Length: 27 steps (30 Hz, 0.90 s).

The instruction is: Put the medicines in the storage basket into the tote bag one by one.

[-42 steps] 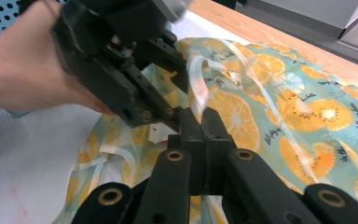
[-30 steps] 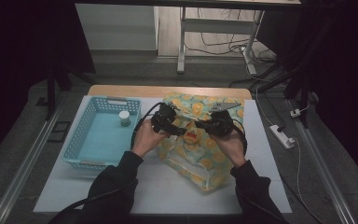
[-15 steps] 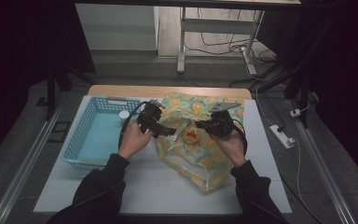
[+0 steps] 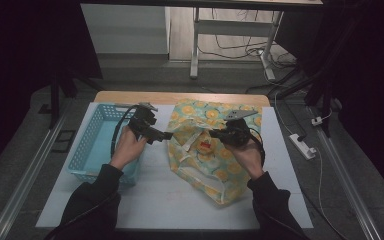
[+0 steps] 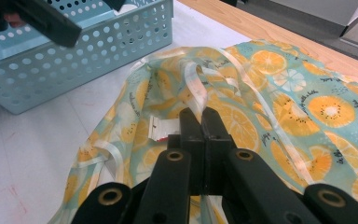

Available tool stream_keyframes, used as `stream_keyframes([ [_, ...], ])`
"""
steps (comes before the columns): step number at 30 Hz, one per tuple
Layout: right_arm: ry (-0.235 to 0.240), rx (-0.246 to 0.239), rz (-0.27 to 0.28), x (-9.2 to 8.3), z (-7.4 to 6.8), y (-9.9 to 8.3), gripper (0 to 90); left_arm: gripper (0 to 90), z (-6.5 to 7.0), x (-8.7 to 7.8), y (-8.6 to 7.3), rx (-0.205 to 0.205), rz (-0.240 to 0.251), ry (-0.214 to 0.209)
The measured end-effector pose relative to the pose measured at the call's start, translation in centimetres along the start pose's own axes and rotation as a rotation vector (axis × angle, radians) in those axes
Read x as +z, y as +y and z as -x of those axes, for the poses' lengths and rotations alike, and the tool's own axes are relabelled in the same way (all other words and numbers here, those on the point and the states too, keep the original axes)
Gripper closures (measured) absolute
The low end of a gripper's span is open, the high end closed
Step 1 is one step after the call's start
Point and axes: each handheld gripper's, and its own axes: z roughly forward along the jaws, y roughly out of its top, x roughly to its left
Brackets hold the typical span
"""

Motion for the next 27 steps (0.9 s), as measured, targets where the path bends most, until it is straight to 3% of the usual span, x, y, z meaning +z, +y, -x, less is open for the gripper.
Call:
stream_keyframes([
  [5,0.0,0.0,-0.001,0.0,0.0,0.0,90.0,0.0,-1.4,-1.1,-0.4,-0.009,0.01,0.028],
  [8,-0.001,0.0,0.0,0.0,0.0,0.0,90.0,0.0,-2.3,-1.9,-0.7,-0.007,0.013,0.07],
  [15,0.0,-0.001,-0.003,0.1,0.0,0.0,90.0,0.0,-4.8,-3.2,-1.6,-0.053,0.032,0.15],
  [22,-0.001,-0.002,-0.003,0.1,0.0,0.0,90.0,0.0,-6.9,-3.0,-2.3,-0.106,0.016,0.188],
  [27,-0.001,-0.002,-0.003,0.1,0.0,0.0,90.0,0.0,-8.2,-2.0,-2.7,-0.136,-0.031,0.237],
])
